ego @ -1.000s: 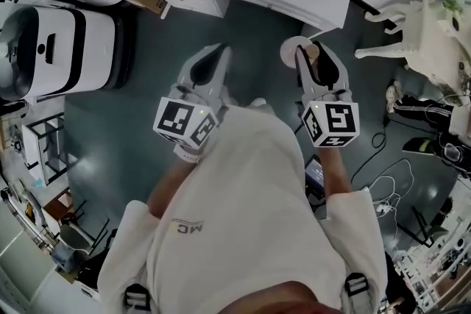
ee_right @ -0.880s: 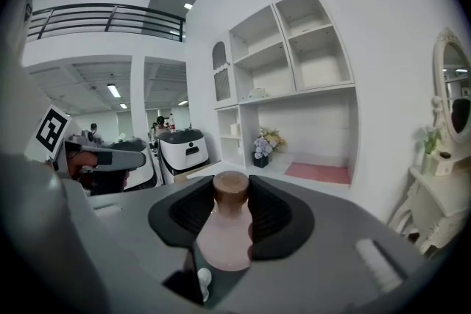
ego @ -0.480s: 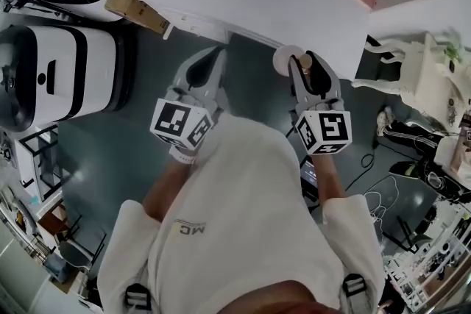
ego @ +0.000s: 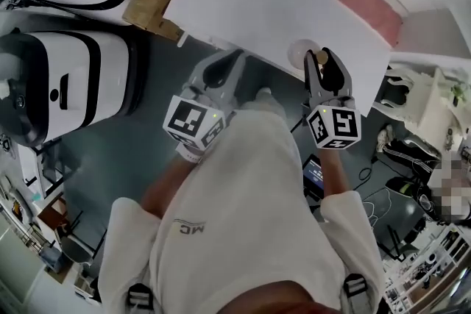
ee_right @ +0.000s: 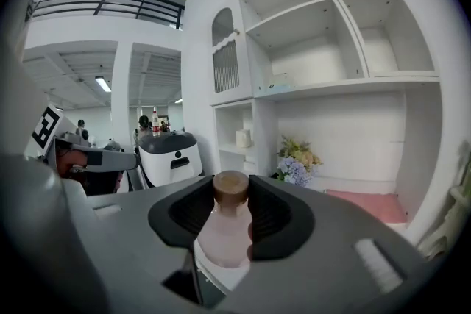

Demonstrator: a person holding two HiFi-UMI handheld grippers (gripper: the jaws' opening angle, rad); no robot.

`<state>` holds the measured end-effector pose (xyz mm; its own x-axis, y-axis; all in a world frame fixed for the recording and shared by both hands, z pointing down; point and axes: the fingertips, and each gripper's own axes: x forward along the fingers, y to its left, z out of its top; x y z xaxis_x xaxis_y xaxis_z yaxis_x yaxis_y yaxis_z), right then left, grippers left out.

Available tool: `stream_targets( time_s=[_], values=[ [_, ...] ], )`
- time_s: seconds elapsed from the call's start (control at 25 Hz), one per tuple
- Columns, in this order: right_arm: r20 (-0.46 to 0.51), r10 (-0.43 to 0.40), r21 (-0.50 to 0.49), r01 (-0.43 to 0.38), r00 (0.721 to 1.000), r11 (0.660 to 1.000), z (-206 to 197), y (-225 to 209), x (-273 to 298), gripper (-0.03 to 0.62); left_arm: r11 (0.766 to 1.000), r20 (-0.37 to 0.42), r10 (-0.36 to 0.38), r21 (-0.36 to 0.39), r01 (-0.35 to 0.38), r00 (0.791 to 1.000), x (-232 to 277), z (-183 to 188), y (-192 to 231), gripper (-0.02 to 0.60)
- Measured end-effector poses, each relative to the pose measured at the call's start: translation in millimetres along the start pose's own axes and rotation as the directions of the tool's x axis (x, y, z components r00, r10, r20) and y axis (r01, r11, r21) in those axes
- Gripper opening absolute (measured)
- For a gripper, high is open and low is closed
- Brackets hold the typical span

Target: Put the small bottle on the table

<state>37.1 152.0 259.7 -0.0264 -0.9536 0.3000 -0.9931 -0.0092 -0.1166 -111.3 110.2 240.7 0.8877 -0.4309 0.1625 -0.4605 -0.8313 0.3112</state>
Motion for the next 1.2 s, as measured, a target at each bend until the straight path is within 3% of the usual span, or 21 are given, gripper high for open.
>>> stream_targets(
  time_s=[0.52, 0.76, 1.2],
  values=[
    [-0.078, 0.181, -0.067, -0.187, 0.980, 0.980, 4, -14, 113, 0.141, 0.996, -0.058, 0.089, -0.001, -0.089, 0.994, 72, 16, 53, 0.000],
    [-0.084, 0.194, -0.046, -0.198, 0.977, 0.979, -3, -41, 146, 0.141, 0.989, -0.059, 0.148, -0.012, -0.149, 0.987, 103, 18, 62, 0.000],
    [-0.078, 0.224, -0.085, -0.230, 0.972, 0.969, -26, -75, 222, 0.141, 0.971, -0.075, 0.238, -0.013, -0.239, 0.968, 155, -13, 93, 0.000]
  ],
)
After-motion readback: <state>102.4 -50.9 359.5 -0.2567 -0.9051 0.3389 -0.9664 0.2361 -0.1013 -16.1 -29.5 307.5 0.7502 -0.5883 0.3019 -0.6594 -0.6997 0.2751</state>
